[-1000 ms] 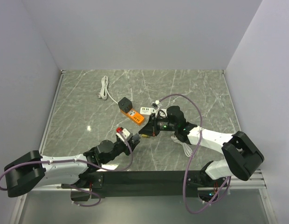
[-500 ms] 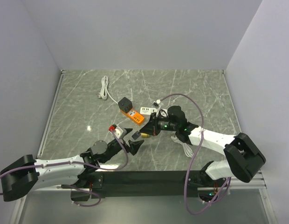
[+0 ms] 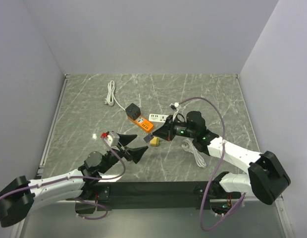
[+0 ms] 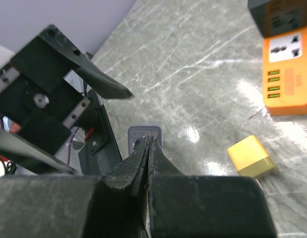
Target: Insert the plug
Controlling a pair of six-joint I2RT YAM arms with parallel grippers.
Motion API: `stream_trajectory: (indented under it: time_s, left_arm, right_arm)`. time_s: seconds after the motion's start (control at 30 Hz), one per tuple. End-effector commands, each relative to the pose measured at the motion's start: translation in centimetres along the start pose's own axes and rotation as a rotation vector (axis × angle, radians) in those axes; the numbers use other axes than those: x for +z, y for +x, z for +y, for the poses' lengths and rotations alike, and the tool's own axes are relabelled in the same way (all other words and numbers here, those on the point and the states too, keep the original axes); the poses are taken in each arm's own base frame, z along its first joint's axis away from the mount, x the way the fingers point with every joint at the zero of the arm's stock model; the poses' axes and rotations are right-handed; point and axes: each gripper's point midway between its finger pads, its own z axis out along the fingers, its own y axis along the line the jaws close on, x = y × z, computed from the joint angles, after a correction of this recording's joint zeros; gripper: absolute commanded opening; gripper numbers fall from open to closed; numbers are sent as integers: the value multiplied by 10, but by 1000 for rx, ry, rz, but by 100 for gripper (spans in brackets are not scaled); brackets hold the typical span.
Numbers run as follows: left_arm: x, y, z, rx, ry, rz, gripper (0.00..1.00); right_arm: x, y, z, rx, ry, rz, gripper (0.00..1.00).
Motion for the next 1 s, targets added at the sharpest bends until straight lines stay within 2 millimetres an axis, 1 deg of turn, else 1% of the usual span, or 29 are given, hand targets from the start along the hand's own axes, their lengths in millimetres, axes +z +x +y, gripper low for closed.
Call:
stream_trajectory:
  time_s: [0.0, 0.03, 0.1, 0.17, 0.2, 0.27, 0.3, 0.37, 0.4, 0.43, 0.47, 0.53, 0.63, 0.67, 0.73, 0.97]
  left_arm:
    - [-7, -45, -35, -146, 173, -144, 98]
    - [-7, -51, -38, -159, 189, -157, 97]
    - [-9, -66, -51, -192, 245, -184, 96]
    - [-11, -75, -57, -216, 278, -206, 94]
    - [-13, -82, -59, -242, 291, -227, 93]
    - [-13, -85, -60, -267, 304, -233, 93]
    - [-15, -92, -63, -272, 328, -255, 93]
    - [-18, -96, -69, -277, 377, -262, 93]
    - [-18, -97, -70, -297, 389, -259, 93]
    - [-19, -104, -73, -296, 409, -282, 93]
    - [-19, -105, -75, -297, 420, -283, 94]
    - [-18, -111, -79, -299, 437, -295, 94]
    - [-17, -117, -84, -299, 465, -309, 94]
    - [-18, -122, -86, -300, 478, -329, 94]
    - [-16, -123, -89, -301, 489, -325, 93]
    - [-7, -125, -94, -314, 518, -317, 93]
  right_arm:
    - [-15, -29, 21, -94, -68, -114, 0]
    - [-18, -35, 27, -115, -93, -142, 0]
    - [-24, -42, 36, -133, -117, -168, 0]
    - [-30, -50, 49, -154, -158, -204, 0]
    - [-33, -54, 54, -160, -173, -220, 0]
    - [-43, -62, 75, -178, -246, -267, 0]
    - [-47, -66, 81, -185, -264, -284, 0]
    - [-57, -73, 100, -196, -333, -319, 0]
    - [-60, -74, 106, -197, -354, -327, 0]
    - [-64, -78, 114, -211, -383, -342, 0]
    - [-67, -77, 119, -196, -409, -334, 0]
    - [-71, -78, 126, -206, -437, -347, 0]
    - [-73, -79, 129, -183, -456, -349, 0]
    - [-71, -76, 127, -162, -457, -340, 0]
    - [-72, -75, 129, -161, -475, -346, 0]
    - [-67, -69, 126, -125, -484, -328, 0]
